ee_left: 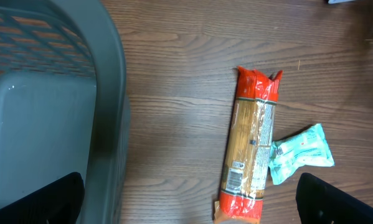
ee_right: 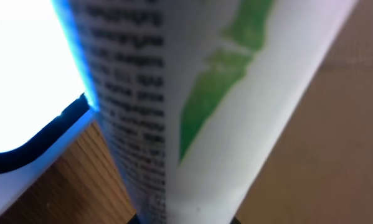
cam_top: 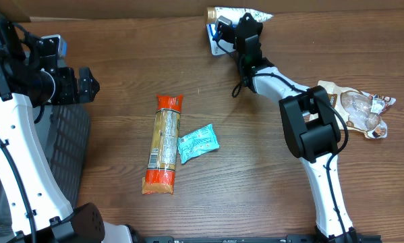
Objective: Scan the item barcode
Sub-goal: 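Hold the tube in front of the white scanner, then move the tube right and lay it beside the pouch, then reach the right gripper to the teal packet, then grasp the teal packet with the right gripper and lift it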
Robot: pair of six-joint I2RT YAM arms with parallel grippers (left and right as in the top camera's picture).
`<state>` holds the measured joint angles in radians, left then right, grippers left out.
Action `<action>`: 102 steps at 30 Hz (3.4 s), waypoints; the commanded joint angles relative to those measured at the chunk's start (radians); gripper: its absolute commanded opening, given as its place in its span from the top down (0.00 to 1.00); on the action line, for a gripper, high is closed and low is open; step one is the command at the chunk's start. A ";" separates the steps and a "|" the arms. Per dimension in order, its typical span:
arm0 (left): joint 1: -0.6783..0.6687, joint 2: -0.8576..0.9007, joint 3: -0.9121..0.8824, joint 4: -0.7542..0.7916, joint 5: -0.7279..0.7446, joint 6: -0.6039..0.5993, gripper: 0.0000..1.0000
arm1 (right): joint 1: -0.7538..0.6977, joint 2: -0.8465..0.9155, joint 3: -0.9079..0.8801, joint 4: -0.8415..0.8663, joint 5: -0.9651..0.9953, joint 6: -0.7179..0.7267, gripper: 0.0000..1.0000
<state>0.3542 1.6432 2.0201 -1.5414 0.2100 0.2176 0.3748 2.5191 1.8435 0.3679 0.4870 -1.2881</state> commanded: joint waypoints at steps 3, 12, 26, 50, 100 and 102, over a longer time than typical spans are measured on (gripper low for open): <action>-0.001 0.005 -0.003 0.002 0.016 0.022 0.01 | 0.016 -0.124 0.043 -0.099 0.055 0.230 0.96; -0.001 0.005 -0.003 0.002 0.016 0.022 0.01 | -0.001 -0.534 0.043 -0.619 -0.019 0.847 0.96; -0.001 0.005 -0.003 0.002 0.016 0.022 0.00 | -0.282 -0.851 0.024 -1.498 -0.926 1.374 0.96; -0.001 0.005 -0.003 0.002 0.016 0.022 0.00 | -0.797 -0.850 -0.856 -0.969 -0.846 1.719 0.89; -0.001 0.005 -0.003 0.002 0.016 0.022 0.01 | 0.070 -0.396 -0.352 -1.177 -1.223 1.305 0.19; -0.001 0.005 -0.003 0.002 0.016 0.022 0.00 | 0.070 -0.373 -0.352 -1.180 -1.263 1.306 0.20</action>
<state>0.3542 1.6432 2.0201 -1.5414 0.2100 0.2176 0.4450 2.1128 1.4807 -0.8131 -0.6792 0.0250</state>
